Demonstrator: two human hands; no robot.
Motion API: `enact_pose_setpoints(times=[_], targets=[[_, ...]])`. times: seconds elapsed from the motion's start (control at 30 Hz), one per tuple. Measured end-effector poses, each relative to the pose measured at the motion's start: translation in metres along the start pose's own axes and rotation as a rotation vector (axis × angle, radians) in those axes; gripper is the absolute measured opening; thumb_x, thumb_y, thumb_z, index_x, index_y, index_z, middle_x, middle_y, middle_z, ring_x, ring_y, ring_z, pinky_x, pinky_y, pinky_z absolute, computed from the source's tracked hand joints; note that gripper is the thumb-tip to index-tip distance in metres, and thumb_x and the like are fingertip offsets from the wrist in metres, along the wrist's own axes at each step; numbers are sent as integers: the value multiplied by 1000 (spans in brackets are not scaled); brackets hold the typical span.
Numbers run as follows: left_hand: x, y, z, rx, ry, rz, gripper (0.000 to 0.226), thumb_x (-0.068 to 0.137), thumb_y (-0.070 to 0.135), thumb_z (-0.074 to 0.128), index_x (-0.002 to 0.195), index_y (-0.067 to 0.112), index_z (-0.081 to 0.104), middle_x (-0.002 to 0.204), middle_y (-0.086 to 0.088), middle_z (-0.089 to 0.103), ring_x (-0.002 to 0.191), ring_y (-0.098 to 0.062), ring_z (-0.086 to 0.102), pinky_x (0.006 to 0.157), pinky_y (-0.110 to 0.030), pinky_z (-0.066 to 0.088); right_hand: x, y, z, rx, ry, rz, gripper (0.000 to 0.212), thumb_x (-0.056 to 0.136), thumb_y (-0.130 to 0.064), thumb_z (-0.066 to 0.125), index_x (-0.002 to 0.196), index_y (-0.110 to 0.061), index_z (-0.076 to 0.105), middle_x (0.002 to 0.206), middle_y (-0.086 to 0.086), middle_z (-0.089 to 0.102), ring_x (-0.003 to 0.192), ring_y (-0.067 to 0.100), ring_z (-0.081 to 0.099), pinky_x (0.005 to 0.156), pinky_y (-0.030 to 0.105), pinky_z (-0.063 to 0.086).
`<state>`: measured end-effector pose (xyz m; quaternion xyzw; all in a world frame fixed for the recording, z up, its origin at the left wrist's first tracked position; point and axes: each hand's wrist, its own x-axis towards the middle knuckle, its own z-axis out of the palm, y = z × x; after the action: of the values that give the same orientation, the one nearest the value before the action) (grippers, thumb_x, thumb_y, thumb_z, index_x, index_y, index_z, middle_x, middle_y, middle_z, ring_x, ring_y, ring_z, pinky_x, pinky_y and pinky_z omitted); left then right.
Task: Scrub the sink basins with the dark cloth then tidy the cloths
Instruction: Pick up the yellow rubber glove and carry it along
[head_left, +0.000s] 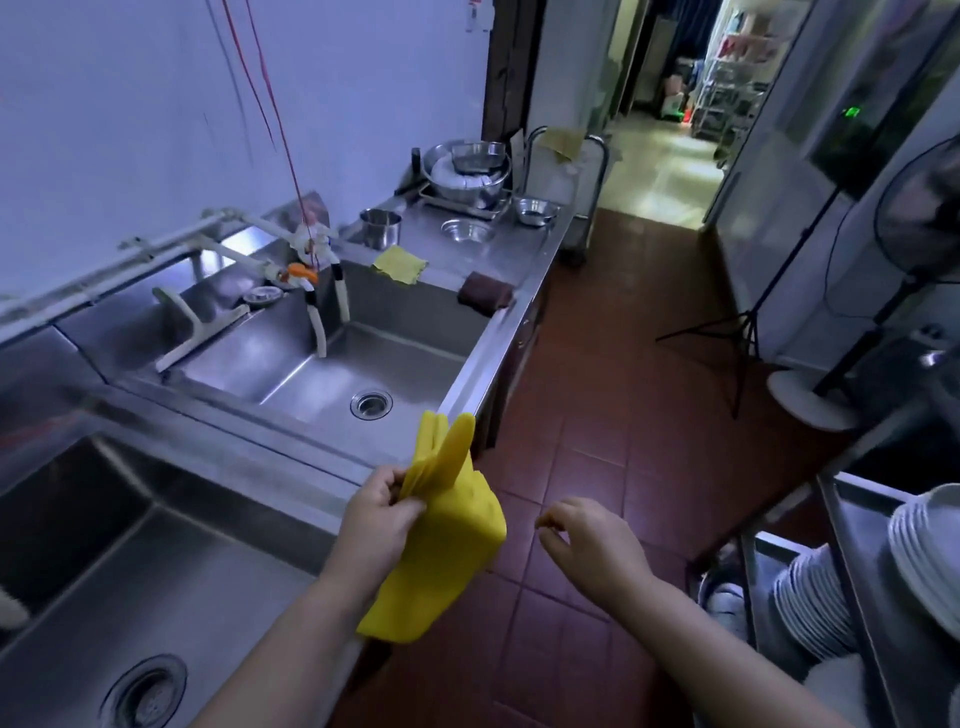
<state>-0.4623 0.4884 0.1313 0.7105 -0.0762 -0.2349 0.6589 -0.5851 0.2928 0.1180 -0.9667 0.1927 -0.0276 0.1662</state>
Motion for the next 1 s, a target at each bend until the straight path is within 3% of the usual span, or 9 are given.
enact_pose_setpoints(times=[0.17,0.23,0.37,0.5,0.6,0.67,0.77,0.9,1.0], targets=[[76,29,53,44,67,16,20,76,7,63,89,23,64,89,-5,70,90,-26,64,83,-42,50,97,53,-33,17,-18,-44,17,91,-31,54,96,-24,69,98,-6,64,101,15,56,76,31,44],[103,37,67,67,87,23,21,69,14,61,89,21,65,89,-7,70,89,-28,64,83,-45,50,134,64,-45,49,-20,-68,18,89,-34,55,96,-25,68,99,-8,64,101,13,56,77,30,44],[161,43,85,92,137,38,22,80,-2,62,88,19,64,88,-8,69,81,-21,62,74,-34,48,206,67,-57,175,-45,-159,53,78,-58,49,122,-30,57,111,-15,57,104,7,54,81,24,41],[223,48,96,131,136,66,19,84,-3,59,92,14,62,87,-6,69,77,-15,60,67,-21,45,276,58,-61,315,12,-272,71,80,-43,69,140,-30,34,121,-25,37,103,-8,43,82,17,35],[273,56,100,141,114,101,28,84,-7,55,90,19,62,85,1,69,76,-7,62,59,-10,43,337,51,-64,319,3,-359,79,79,-43,70,144,-28,27,134,-18,38,108,-8,42,84,15,34],[308,64,99,153,90,129,31,83,-9,56,84,22,60,74,9,67,67,1,59,56,-10,41,379,46,-70,298,-35,-388,81,80,-41,71,145,-26,26,140,-14,37,106,-7,39,85,10,30],[354,78,95,193,49,156,22,78,4,56,79,26,60,67,14,64,63,0,54,60,-19,40,439,39,-82,249,-101,-411,80,82,-39,70,146,-24,25,139,-10,39,106,0,39,81,3,26],[402,100,85,227,-19,208,44,79,3,52,68,45,55,61,20,54,59,3,45,54,-15,32,510,30,-85,222,-178,-415,85,75,-51,71,144,-23,29,133,-6,45,118,13,41,95,19,30],[426,105,72,217,-19,195,39,79,6,52,68,43,52,61,18,51,60,2,41,55,-16,31,550,20,-82,324,-263,-394,102,62,-65,72,144,-21,31,126,-9,45,120,14,43,102,26,36]])
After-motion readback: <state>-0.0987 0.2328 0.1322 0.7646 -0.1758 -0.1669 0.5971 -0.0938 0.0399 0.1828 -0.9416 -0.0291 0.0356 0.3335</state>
